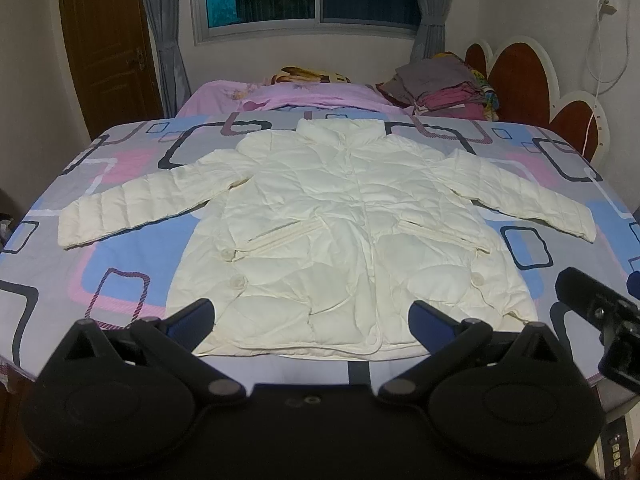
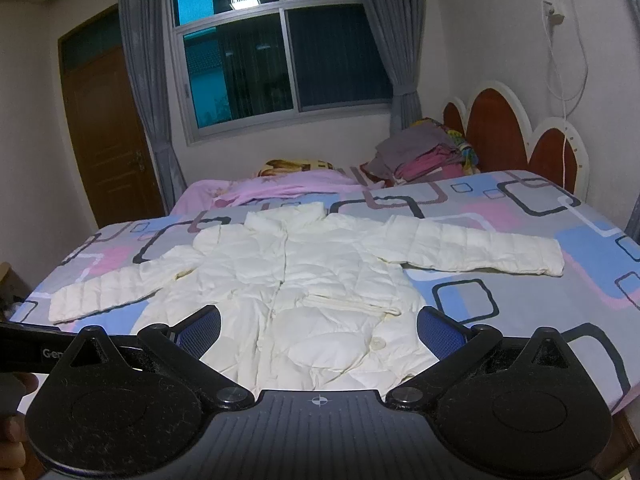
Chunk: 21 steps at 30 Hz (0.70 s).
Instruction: Fold large clothes
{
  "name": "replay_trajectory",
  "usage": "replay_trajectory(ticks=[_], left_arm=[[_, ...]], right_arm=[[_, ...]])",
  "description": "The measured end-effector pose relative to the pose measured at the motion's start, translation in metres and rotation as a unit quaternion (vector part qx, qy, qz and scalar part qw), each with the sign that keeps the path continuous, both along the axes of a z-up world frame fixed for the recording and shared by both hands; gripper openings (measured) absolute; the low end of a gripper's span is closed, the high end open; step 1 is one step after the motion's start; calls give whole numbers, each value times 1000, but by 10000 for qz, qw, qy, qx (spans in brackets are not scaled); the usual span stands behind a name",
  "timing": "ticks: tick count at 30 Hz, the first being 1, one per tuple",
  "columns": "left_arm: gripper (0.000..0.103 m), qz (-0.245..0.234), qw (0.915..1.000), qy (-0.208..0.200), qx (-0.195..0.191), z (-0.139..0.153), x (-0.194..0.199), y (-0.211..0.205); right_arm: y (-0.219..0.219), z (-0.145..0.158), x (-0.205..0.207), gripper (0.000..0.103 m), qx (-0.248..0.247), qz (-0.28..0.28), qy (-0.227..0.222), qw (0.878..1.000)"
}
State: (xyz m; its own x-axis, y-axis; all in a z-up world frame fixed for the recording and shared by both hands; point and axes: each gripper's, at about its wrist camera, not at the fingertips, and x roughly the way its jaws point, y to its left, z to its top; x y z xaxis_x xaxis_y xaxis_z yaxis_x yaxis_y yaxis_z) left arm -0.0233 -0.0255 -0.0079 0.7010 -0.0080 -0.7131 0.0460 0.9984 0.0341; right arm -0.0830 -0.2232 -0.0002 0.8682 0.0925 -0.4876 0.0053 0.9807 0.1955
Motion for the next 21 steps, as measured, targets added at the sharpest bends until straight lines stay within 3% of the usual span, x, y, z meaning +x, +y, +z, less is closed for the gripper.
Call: replay_trajectory(ticks=[21], left_arm=[[103,46,10000,11,-10,-5,8,2]], right_arm=[[-1,-1,7,103,-3,-38,-12,10000]])
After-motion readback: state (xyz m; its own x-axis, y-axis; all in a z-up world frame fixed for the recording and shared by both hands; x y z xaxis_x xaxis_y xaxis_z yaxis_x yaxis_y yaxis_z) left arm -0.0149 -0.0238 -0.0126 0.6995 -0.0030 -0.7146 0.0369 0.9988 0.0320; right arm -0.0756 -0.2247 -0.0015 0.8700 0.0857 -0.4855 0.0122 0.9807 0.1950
